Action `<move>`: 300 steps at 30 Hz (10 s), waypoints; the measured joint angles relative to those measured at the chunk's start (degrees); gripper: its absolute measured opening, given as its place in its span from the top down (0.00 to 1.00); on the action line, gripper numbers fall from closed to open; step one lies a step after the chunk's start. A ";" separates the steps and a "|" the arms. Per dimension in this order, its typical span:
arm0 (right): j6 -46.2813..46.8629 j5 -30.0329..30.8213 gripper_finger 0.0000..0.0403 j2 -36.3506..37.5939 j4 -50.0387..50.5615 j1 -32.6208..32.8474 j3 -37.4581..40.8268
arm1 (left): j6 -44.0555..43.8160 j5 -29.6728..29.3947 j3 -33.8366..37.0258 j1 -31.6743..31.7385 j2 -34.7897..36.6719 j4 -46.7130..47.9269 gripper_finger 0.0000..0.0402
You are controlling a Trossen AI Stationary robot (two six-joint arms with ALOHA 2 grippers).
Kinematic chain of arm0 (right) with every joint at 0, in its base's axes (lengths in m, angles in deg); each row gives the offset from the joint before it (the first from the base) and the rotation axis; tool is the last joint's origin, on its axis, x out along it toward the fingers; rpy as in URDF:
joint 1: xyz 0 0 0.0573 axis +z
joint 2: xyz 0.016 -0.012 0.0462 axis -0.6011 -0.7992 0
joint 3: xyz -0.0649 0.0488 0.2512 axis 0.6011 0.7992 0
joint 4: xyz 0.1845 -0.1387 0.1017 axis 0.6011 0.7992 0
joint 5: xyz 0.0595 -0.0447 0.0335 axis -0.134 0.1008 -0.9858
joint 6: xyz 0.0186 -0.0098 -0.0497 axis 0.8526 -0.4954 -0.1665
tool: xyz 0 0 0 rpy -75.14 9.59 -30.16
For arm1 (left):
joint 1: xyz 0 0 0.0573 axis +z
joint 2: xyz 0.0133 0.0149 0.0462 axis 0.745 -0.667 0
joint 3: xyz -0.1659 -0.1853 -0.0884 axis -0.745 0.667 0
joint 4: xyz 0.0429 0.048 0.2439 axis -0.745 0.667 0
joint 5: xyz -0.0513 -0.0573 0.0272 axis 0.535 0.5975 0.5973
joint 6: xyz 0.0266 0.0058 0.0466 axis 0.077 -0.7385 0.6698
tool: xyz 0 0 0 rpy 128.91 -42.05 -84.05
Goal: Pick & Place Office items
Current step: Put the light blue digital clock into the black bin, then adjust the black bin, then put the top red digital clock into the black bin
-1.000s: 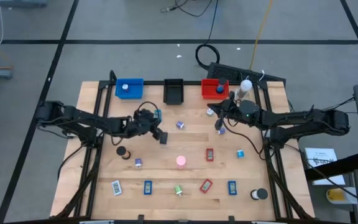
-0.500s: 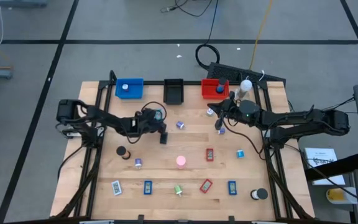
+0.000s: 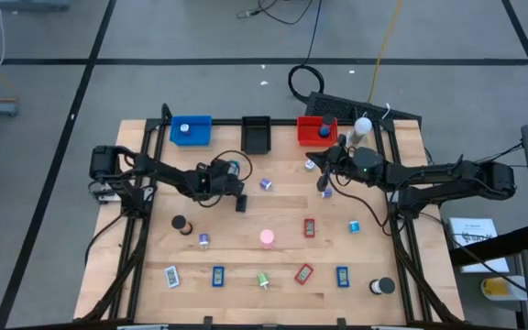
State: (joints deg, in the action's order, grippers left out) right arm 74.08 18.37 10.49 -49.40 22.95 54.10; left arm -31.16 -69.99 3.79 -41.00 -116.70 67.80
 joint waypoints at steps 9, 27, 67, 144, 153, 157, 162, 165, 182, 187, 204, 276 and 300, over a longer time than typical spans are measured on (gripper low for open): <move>0.00 0.00 1.00 0.00 0.00 0.00 0.00 | 4.59 0.49 -0.02 1.05 0.00 -3.13 0.43; 0.00 0.00 1.00 -0.02 0.00 0.00 0.00 | 8.27 8.07 -0.04 5.35 0.06 -2.92 0.61; 0.44 0.00 1.00 -0.02 -0.20 0.02 0.00 | 8.63 20.77 -34.41 20.85 -12.98 7.99 0.59; 1.34 0.04 0.99 -0.02 -2.10 0.02 -0.07 | 44.45 27.12 -23.82 15.59 -8.48 4.62 0.99; 1.36 0.04 0.99 -0.02 -1.70 0.00 -0.07 | 43.09 27.90 -23.98 17.20 -8.26 1.69 0.99; 1.36 0.03 0.99 -0.02 -1.70 0.00 -0.07 | 43.10 27.96 -23.96 16.98 -8.26 0.60 0.98; 1.33 0.02 0.99 -0.02 -1.70 0.00 -0.07 | 43.10 29.51 -23.96 16.85 -8.28 1.08 0.96; 1.33 0.02 0.99 -0.02 -1.66 0.00 -0.07 | 43.99 29.60 -23.96 16.33 -8.27 1.59 0.97; 0.87 0.07 0.99 -0.04 -1.20 0.00 -0.04 | 45.70 27.08 -20.27 10.36 4.74 4.68 0.99; 1.70 0.04 0.99 -0.22 -1.30 0.02 -0.04 | 46.19 27.39 -7.77 4.75 12.15 -11.92 0.96; 11.90 0.64 0.93 -0.37 18.93 -1.52 -5.80 | 46.28 31.96 25.54 3.55 16.31 -61.97 0.99; 23.51 -7.51 0.01 -39.93 70.26 27.39 -36.81 | 43.77 36.50 28.81 4.96 16.26 -62.30 0.92; 21.62 -8.98 0.28 -39.91 68.27 27.19 -37.38 | 43.61 36.51 28.81 4.96 16.26 -62.28 0.92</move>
State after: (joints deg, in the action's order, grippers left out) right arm 95.69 9.40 -29.42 18.88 50.14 16.72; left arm 12.44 -33.48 32.60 -36.04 -100.44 5.52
